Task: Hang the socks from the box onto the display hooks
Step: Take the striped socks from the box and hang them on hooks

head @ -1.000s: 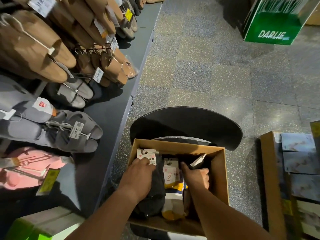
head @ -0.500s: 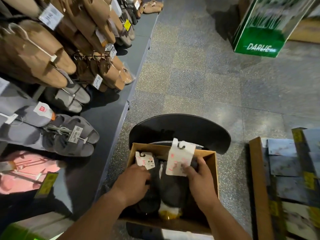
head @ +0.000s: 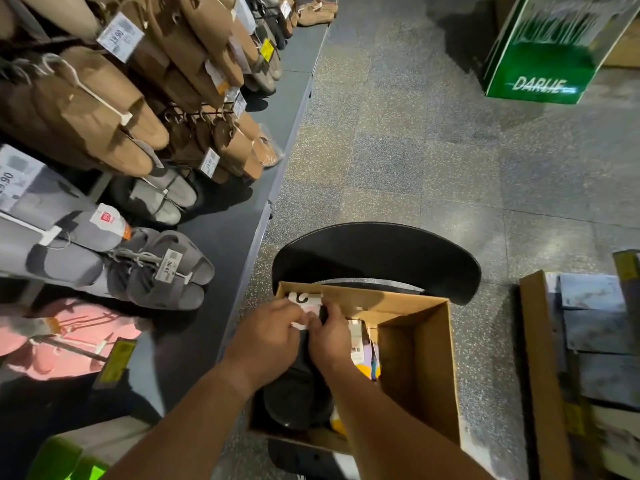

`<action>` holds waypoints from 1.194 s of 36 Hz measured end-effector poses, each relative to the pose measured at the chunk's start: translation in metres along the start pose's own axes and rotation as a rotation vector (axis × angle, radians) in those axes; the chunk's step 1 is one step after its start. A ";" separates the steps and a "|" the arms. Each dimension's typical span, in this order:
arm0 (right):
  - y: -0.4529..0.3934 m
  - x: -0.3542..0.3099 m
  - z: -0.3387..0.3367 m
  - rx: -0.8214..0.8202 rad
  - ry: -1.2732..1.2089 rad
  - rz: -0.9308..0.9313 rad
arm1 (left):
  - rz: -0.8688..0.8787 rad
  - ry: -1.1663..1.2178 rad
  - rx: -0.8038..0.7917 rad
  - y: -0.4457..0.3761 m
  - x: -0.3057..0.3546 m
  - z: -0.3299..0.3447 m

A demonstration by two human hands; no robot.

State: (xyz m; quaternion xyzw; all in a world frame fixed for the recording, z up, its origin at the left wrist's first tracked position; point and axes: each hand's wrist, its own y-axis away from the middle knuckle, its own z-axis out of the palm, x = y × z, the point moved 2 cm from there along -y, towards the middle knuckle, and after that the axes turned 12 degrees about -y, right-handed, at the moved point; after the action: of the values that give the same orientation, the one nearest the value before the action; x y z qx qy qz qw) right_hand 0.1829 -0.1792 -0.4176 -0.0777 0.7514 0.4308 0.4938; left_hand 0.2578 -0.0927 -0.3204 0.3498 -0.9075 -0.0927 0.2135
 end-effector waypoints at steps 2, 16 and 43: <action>0.003 0.001 0.001 -0.013 -0.074 0.016 | 0.030 0.013 -0.146 -0.005 0.016 0.009; -0.006 0.121 -0.122 -0.053 0.522 0.554 | 0.066 -0.388 -0.437 -0.005 0.023 0.036; 0.025 0.047 -0.100 -0.214 0.857 0.033 | 0.182 -0.565 -0.443 -0.041 0.102 0.072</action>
State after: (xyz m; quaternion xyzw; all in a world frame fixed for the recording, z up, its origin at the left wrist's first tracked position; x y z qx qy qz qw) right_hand 0.0782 -0.2220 -0.4268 -0.2879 0.8406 0.4429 0.1198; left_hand 0.1818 -0.1899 -0.3651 0.1737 -0.9159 -0.3604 0.0322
